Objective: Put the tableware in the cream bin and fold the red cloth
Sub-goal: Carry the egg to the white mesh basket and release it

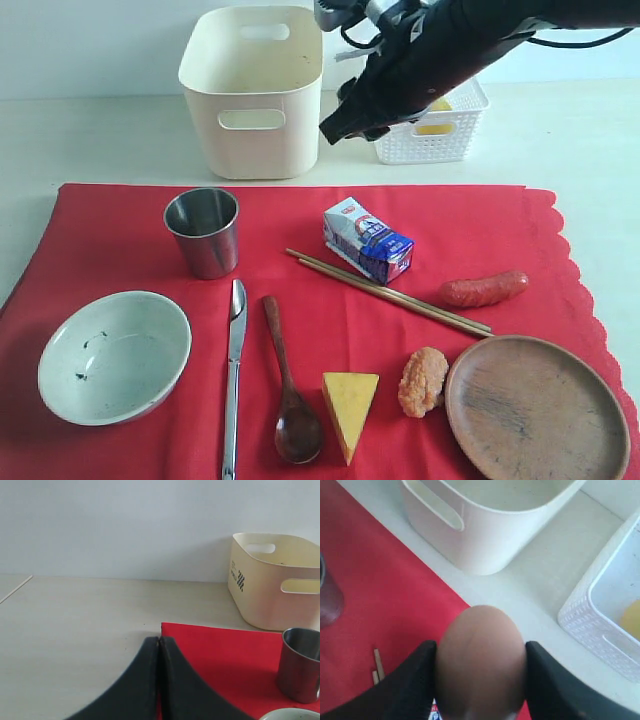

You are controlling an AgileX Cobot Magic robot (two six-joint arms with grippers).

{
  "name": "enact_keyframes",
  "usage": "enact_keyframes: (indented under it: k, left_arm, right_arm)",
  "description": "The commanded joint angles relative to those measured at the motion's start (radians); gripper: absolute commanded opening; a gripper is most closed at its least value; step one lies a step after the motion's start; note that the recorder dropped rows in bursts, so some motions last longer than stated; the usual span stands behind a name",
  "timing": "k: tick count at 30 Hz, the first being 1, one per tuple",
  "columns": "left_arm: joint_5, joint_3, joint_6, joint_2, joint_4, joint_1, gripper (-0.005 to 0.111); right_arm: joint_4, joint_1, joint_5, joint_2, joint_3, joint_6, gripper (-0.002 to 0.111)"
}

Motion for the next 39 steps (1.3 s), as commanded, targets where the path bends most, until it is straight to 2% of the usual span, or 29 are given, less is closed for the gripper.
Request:
enact_keyframes:
  k: [1, 7, 9, 12, 18, 25, 29, 39]
  left_arm:
    - [0.003, 0.0, 0.0, -0.006, 0.0, -0.006, 0.002]
    - [0.003, 0.0, 0.0, -0.006, 0.0, -0.006, 0.002]
    - [0.003, 0.0, 0.0, -0.006, 0.0, -0.006, 0.002]
    - [0.003, 0.0, 0.0, -0.006, 0.0, -0.006, 0.002]
    - [0.003, 0.0, 0.0, -0.006, 0.0, -0.006, 0.002]
    - [0.003, 0.0, 0.0, -0.006, 0.0, -0.006, 0.002]
    - [0.003, 0.0, 0.0, -0.006, 0.0, -0.006, 0.002]
    - [0.003, 0.0, 0.0, -0.006, 0.0, -0.006, 0.002]
  right_arm:
    - [0.006, -0.033, -0.001, -0.011, 0.005, 0.006, 0.019]
    - [-0.011, -0.079, 0.0, -0.011, 0.005, 0.014, 0.017]
    - [-0.003, -0.098, -0.018, -0.011, 0.005, 0.014, 0.013]
    - [0.003, -0.125, -0.036, -0.011, 0.005, 0.015, 0.0]
    - [0.005, -0.16, -0.087, -0.011, 0.005, 0.015, 0.0]
    - [0.008, -0.214, -0.268, 0.008, 0.0, 0.049, 0.0]
    - [0.01, -0.252, -0.328, 0.083, -0.047, 0.069, 0.0]
    - [0.017, -0.261, -0.395, 0.346, -0.236, 0.09, 0.0]
